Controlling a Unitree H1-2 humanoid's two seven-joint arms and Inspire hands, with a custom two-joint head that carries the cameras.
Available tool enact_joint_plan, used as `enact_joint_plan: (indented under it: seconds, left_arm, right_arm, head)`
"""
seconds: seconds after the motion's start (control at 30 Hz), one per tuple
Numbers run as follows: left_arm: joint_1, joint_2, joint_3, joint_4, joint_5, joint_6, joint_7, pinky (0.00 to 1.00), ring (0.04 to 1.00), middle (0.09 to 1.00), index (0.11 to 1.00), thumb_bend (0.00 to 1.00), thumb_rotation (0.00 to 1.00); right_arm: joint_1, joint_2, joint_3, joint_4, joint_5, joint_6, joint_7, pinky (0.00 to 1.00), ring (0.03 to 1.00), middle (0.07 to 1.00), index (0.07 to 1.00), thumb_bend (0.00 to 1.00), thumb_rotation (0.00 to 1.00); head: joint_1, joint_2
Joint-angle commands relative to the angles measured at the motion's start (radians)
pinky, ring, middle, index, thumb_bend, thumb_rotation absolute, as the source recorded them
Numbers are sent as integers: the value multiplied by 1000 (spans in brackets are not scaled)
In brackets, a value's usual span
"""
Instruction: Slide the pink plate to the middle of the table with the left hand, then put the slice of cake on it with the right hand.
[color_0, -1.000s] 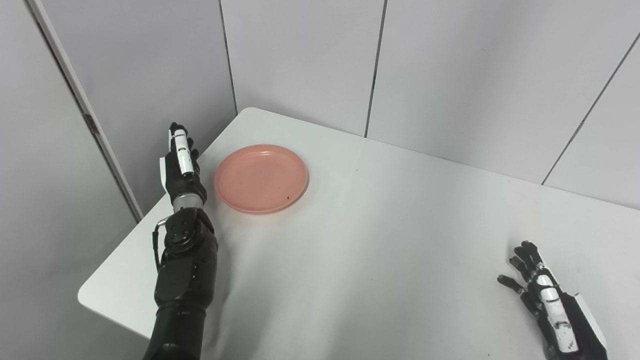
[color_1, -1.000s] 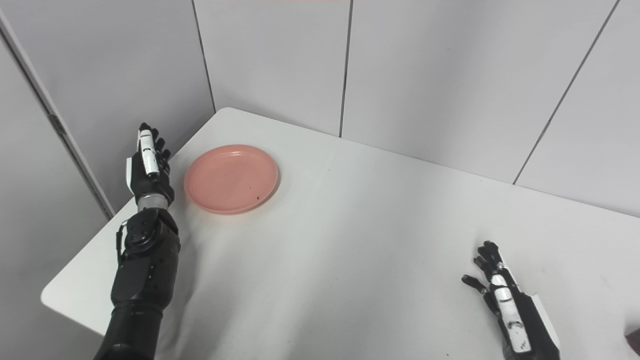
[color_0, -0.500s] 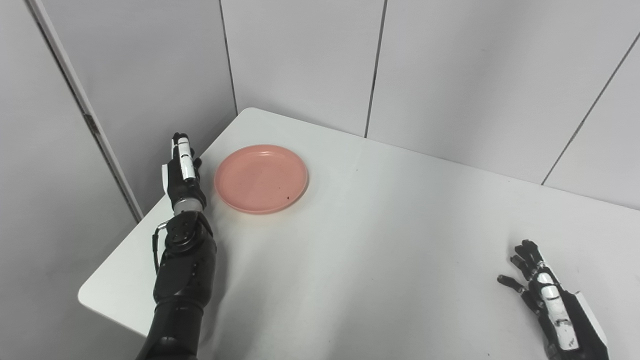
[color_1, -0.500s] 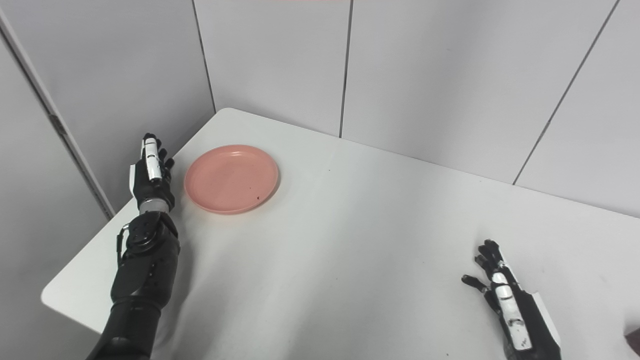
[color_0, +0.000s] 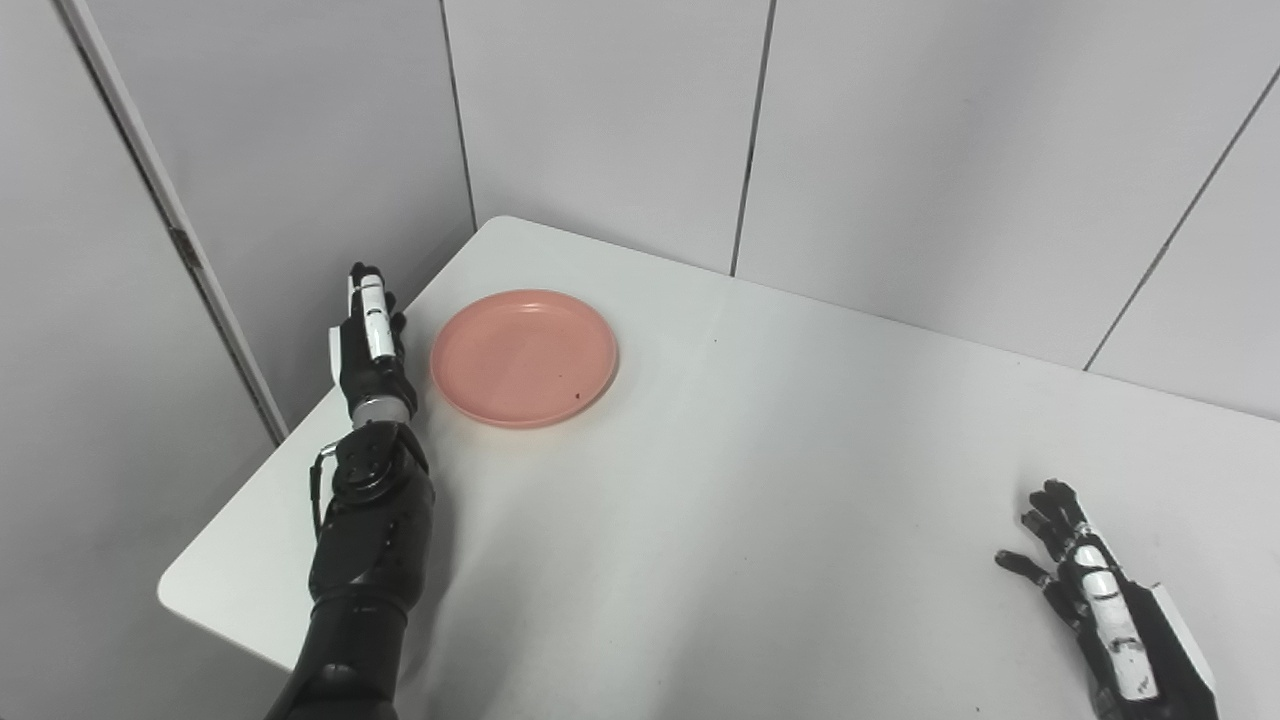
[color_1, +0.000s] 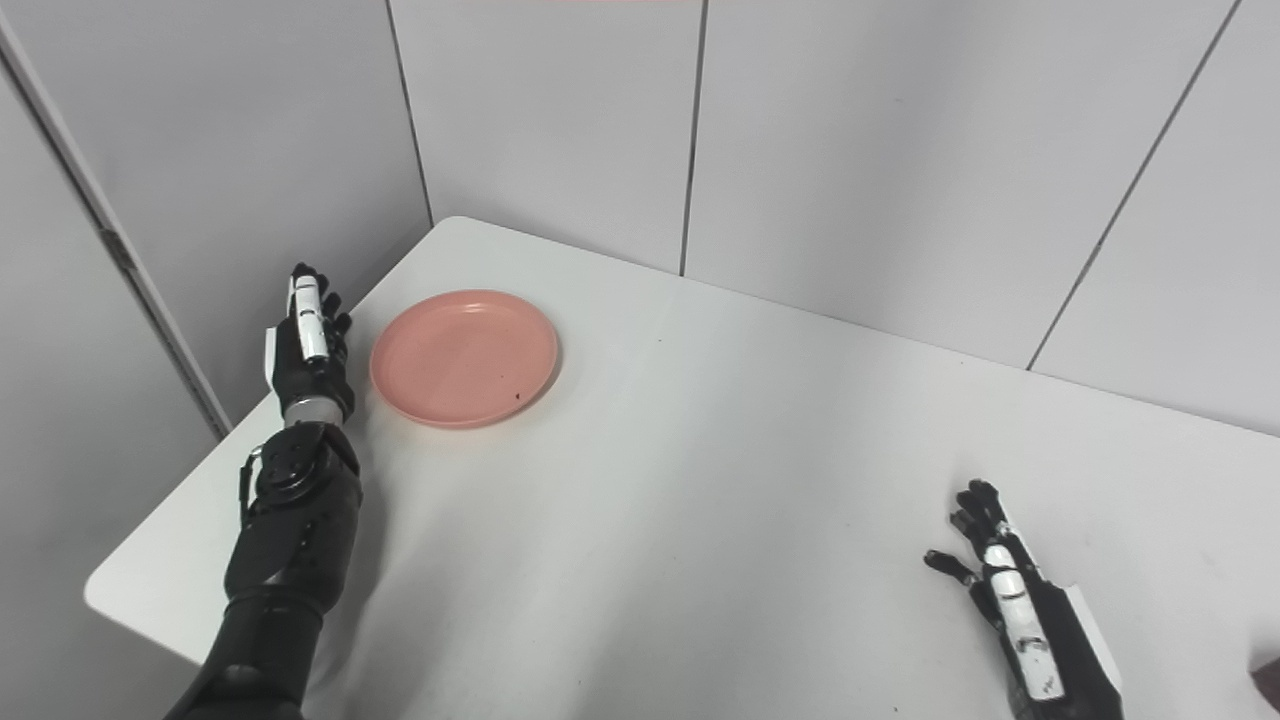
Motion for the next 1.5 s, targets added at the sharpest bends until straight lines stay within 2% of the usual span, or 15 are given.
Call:
enact_joint_plan:
  seconds: [0.0,0.2,0.33,0.43,0.6,0.63,0.87,1.1,1.27,1.47]
  left_arm:
    - [-34,5,-20,26,-14,0,-29,980,976,982,984,317,1000]
    - [-65,-21,-48,83,-18,22,-41,945,942,953,939,339,1000]
    - [-73,-32,-85,111,-39,36,-107,985,965,972,976,324,1000]
    - [-80,-45,-107,126,-53,50,-140,959,955,965,974,317,1000]
    - [-83,-83,-129,98,-83,94,-169,960,955,972,963,334,1000]
    - [-81,-86,-136,95,-86,104,-180,984,980,995,993,344,1000]
    - [-81,-98,-156,102,-109,146,-240,988,983,998,999,340,1000]
    - [-71,-113,-183,68,-116,192,-277,970,964,981,980,331,1000]
    - [-57,-129,-219,15,-105,238,-284,960,957,971,968,331,1000]
    - [-40,-157,-273,-54,-95,279,-303,968,963,975,985,350,1000]
  right_arm:
    - [13,-18,-2,26,-23,39,-6,1000,970,971,981,135,1000]
    - [12,-16,-3,29,-23,30,-5,1000,966,971,979,138,1000]
    - [14,-15,1,22,-31,29,-9,1000,963,969,979,120,1000]
    - [16,-11,2,13,-34,34,-14,1000,959,966,976,107,1000]
    - [19,-9,3,6,-34,35,-14,1000,960,968,976,118,1000]
    - [21,-9,3,3,-35,36,-15,1000,960,968,975,132,1000]
    - [24,-10,8,-8,-56,39,-22,994,954,961,967,121,1000]
    - [30,-5,14,-25,-72,44,-29,975,945,953,961,105,1000]
    - [33,-1,23,-28,-87,30,-36,958,935,944,951,137,996]
    - [36,10,29,-27,-98,17,-46,938,921,935,942,165,931]
  head:
    - [-1,1]
    - [-5,1]
    - [-8,2]
    - [-13,3]
    - [-18,6]
    - [-19,7]
    - [-31,13]
    - [-77,25]
    - [-114,36]
    - [-161,47]
